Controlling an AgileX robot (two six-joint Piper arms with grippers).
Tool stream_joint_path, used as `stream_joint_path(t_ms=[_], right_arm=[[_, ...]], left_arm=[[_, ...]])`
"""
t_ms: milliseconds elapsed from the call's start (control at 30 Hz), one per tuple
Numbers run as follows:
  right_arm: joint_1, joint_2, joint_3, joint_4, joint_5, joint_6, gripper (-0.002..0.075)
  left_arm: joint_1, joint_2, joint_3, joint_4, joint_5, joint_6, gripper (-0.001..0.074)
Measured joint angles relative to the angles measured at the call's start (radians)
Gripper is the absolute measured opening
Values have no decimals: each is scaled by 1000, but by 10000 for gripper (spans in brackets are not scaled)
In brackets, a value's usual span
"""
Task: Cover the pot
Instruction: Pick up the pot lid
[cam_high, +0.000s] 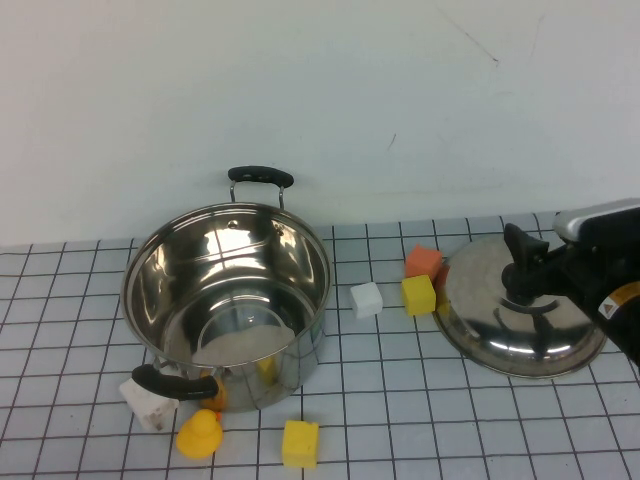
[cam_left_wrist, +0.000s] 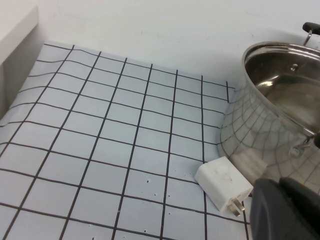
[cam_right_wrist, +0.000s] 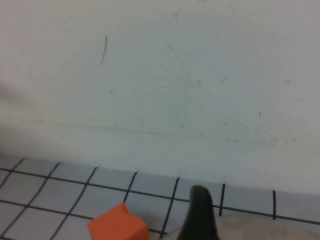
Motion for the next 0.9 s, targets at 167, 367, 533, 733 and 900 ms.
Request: stream_joint_path(t_ms=[167, 367, 533, 733, 900], right_arm=[[0, 84, -43, 8, 0, -26, 524], [0, 181, -99, 26, 0, -28, 523], [0, 217, -121, 42, 0, -29, 513], [0, 219, -121, 44, 0, -29, 337], [0, 195, -98, 45, 10, -17, 340]], left_arm=[[0, 0, 0, 0, 0, 0, -3], [0, 0, 0, 0, 0, 0, -3], [0, 0, 0, 0, 0, 0, -3], [0, 0, 0, 0, 0, 0, -3], [0, 0, 0, 0, 0, 0, -3]])
